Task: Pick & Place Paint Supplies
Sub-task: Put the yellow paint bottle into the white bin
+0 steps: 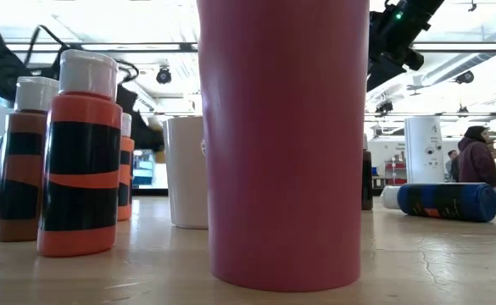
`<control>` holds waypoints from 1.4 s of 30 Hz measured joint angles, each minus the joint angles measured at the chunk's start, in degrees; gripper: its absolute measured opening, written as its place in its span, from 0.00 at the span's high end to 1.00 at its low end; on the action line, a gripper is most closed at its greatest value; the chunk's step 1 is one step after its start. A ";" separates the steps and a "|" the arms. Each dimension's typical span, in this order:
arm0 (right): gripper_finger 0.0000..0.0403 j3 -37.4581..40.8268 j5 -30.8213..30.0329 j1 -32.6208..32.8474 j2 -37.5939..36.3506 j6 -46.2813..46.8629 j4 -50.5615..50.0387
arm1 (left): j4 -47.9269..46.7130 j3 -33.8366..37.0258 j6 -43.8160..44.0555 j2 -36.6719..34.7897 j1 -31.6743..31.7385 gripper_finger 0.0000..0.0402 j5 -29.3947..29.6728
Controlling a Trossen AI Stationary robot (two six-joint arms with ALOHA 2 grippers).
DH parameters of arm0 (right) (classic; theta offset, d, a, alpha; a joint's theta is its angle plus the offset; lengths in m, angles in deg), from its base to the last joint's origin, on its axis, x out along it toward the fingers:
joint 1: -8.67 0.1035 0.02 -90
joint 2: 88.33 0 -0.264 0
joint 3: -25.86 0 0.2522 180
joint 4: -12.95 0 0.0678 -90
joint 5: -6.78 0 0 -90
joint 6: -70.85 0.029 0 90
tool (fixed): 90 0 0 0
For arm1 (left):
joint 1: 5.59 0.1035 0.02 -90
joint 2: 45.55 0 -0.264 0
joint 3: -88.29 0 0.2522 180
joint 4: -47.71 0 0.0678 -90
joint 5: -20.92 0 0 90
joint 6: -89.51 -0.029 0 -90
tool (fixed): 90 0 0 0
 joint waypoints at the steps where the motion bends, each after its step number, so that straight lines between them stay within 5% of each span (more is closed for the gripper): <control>1: 0.37 0.00 0.58 0.00 0.00 -0.01 0.79 | -1.51 -0.42 0.25 -1.58 0.01 0.71 -1.43; 6: 0.39 0.00 5.64 0.00 0.00 -2.95 7.72 | -13.92 -5.85 -0.81 -9.07 -1.16 0.71 -8.44; 10: 0.43 0.00 9.68 0.00 0.00 -7.50 14.59 | -32.47 -13.57 -7.25 -13.58 -4.35 0.71 -9.46; 14: 0.45 -0.84 10.90 0.00 0.00 -10.33 16.68 | -53.28 -23.30 -15.77 -15.33 -8.35 0.71 -5.31; 19: 0.45 -1.53 11.20 -0.04 0.00 -10.37 17.06 | -67.40 -32.17 -21.25 -15.52 -12.42 0.71 1.97; 33: 0.34 -2.01 11.42 0.00 0.02 -17.06 17.98 | -71.71 -35.55 -24.01 -15.48 -16.26 0.71 -1.20; 42: 0.29 -3.56 12.28 0.04 0.02 -20.51 18.46 | -74.25 -34.92 -24.02 -16.23 -16.28 0.71 -8.89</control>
